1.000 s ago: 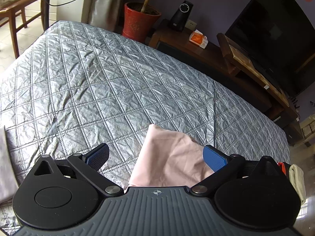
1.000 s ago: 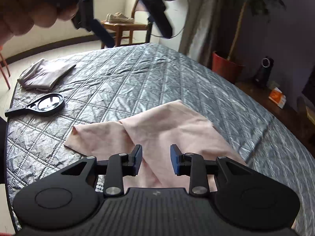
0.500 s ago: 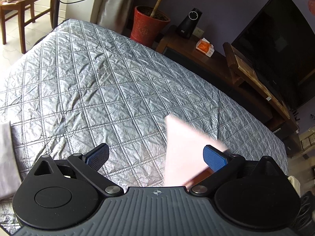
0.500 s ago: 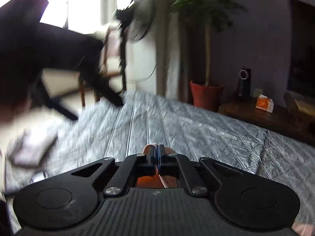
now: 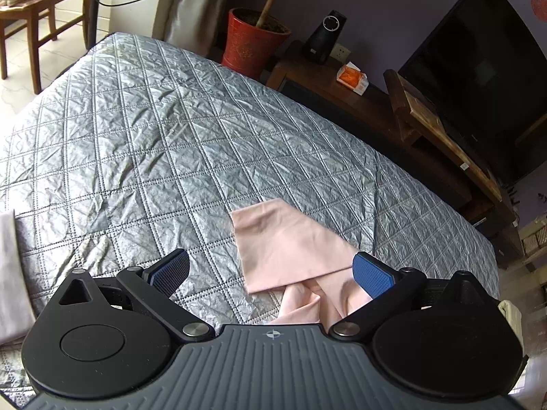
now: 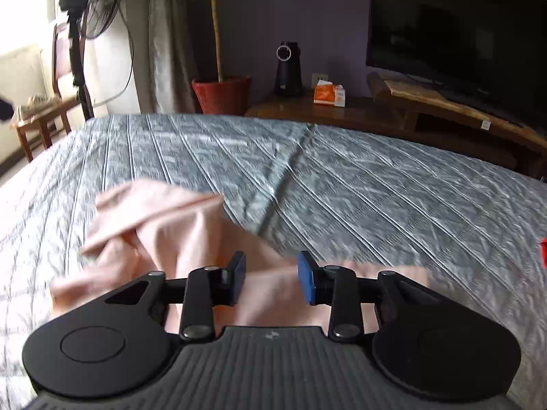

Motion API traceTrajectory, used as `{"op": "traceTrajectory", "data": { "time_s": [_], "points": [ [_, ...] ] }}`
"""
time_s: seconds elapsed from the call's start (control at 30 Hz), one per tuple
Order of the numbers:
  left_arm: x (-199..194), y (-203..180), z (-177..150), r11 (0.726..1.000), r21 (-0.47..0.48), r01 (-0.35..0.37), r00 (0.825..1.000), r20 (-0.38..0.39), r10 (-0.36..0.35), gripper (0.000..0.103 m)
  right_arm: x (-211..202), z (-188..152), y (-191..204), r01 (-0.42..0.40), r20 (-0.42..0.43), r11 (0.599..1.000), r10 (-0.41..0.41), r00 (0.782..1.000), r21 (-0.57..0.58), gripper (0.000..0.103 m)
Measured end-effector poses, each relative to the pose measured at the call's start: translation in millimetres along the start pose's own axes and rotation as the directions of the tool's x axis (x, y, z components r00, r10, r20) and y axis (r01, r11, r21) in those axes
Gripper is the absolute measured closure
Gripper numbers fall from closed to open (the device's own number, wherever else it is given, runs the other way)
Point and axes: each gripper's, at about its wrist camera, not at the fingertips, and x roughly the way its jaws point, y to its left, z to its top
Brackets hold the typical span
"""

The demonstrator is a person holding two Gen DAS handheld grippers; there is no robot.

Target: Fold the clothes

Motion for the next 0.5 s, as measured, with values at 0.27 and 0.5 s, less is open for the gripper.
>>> {"op": "traceTrajectory", "data": {
  "time_s": [0.27,0.5],
  "points": [
    [9,-25,-12,0.998,0.057,0.013,1.000,-0.024,-0.012,0.001,-6,-36,-19,0.038,-0.101,0.995,-0.047,0.994,-0.089,0.046],
    [20,-58,-28,0.990,0.134,0.039,0.998,-0.052,-0.032,0.001,-5,-24,-11,0.035,-0.106,0.989,-0.050,0.993,-0.142,0.090]
  ]
}}
